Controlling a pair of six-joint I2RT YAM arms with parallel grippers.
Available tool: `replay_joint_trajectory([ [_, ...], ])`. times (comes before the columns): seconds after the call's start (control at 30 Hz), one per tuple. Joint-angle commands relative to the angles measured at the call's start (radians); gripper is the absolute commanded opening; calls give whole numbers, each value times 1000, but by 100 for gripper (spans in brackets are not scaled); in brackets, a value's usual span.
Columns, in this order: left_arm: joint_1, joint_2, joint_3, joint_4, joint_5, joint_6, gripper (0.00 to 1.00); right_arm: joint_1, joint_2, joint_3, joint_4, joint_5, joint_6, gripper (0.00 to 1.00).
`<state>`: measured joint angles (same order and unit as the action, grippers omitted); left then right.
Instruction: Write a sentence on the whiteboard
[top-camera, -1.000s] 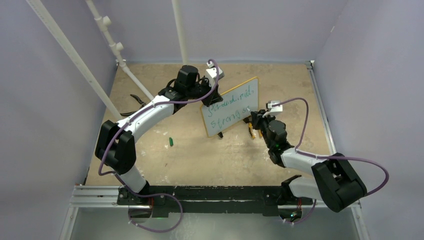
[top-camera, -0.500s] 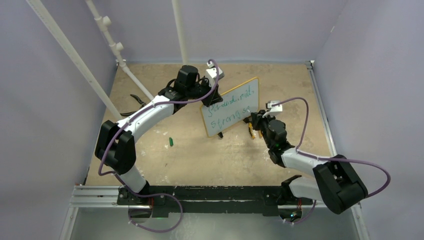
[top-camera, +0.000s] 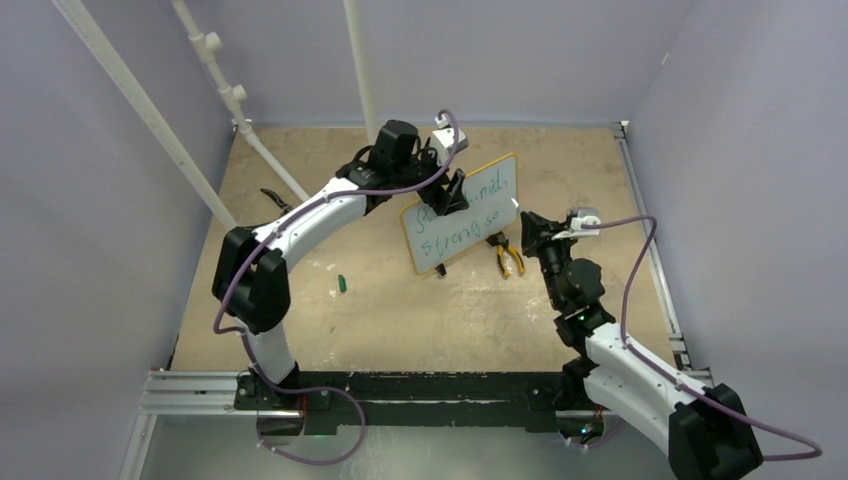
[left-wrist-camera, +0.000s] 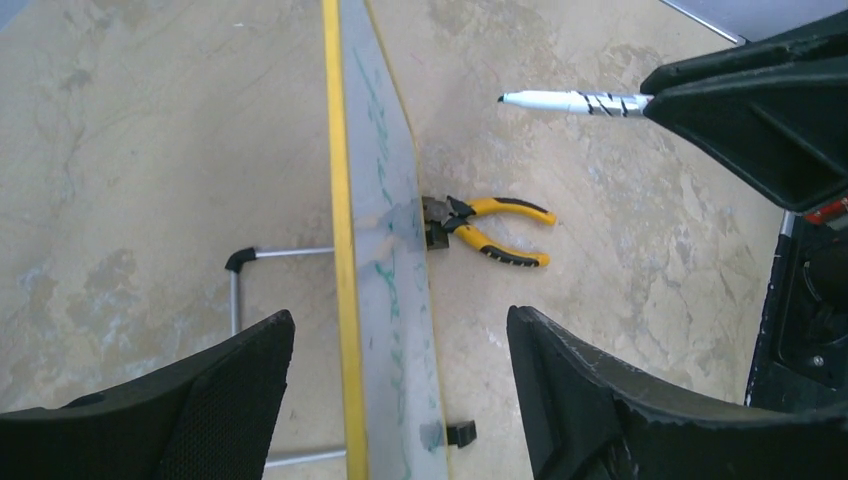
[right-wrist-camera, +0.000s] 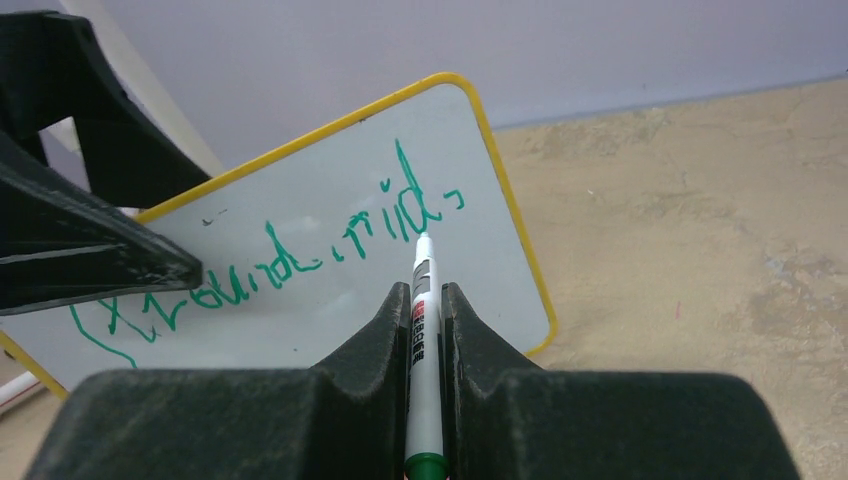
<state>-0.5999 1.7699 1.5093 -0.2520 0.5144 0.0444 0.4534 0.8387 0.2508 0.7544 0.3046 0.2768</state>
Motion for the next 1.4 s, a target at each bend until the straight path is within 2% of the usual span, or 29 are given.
replay_joint_trajectory([
  [0.0,-36,96,137,-37,-25,-19,77,4,-30,-6,-50,43,4,0],
  [0.1,-51,181,247,-87,-34,-23,74,4,-48,-1,-65,44,2,0],
  [0.27,-55,260,334,-151,-18,-23,34,4,-82,0,-98,60,13,0],
  [0.4,-54,246,293,-192,10,13,11,4,-90,18,-141,71,26,0],
  [0.5,-52,223,251,-230,22,42,1,4,-86,29,-161,47,27,0],
  [0.63,-50,186,190,-299,30,115,0,4,-95,37,-188,-73,10,0],
  [0.8,-50,137,140,-326,-33,157,0,4,-178,12,-221,-257,13,0],
  [0.93,-49,112,118,-294,-90,133,0,4,-205,-7,-265,-240,26,0],
  [1.37,-51,94,50,-201,-130,68,0,5,-69,-3,-292,-212,83,0],
])
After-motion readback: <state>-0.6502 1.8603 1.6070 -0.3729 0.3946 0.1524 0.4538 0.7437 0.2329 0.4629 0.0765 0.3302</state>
